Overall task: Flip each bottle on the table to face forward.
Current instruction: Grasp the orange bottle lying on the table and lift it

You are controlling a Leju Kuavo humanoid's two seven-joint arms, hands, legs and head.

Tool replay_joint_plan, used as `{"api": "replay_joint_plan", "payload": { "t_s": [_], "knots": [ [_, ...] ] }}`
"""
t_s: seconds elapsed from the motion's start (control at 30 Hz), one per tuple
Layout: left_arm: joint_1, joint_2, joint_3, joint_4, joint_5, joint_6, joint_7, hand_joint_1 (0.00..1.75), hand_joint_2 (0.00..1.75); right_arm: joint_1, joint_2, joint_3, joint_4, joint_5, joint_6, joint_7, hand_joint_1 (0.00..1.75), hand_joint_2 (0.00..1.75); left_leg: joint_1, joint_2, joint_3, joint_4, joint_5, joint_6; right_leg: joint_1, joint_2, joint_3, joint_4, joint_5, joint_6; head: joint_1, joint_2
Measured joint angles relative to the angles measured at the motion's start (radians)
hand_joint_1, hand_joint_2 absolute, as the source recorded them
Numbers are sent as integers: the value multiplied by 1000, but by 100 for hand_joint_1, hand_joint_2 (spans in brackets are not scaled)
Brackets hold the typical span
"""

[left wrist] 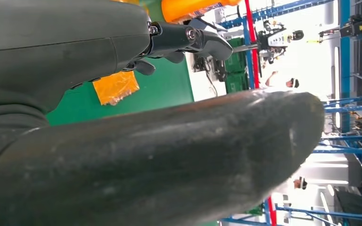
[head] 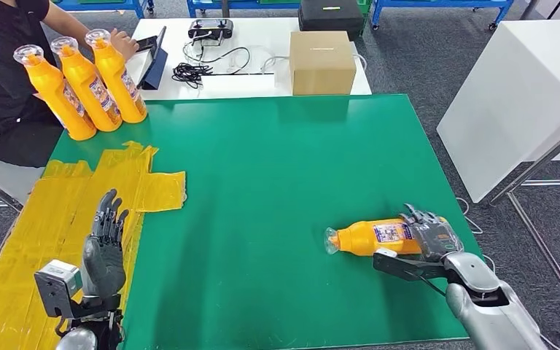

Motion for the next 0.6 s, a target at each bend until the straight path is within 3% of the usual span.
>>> {"api": "replay_joint_plan", "payload": {
  "t_s": [0.2, 0.6],
  "knots": [
    [-11, 12, -13, 21, 12, 8, -6, 0, 0, -16, -61, 77, 15, -57, 30, -10, 175, 175, 0, -1, 3, 0, -1, 0, 0, 0, -2, 0, 0, 0, 0, 0],
    [-14, 22, -22, 40, 47, -11, 2, 0, 0, -4, -98, 112, 4, -177, 22, -10, 175, 175, 0, -1, 5, 0, 0, 0, 0, 0, 4, 0, 0, 0, 0, 0]
  ]
}}
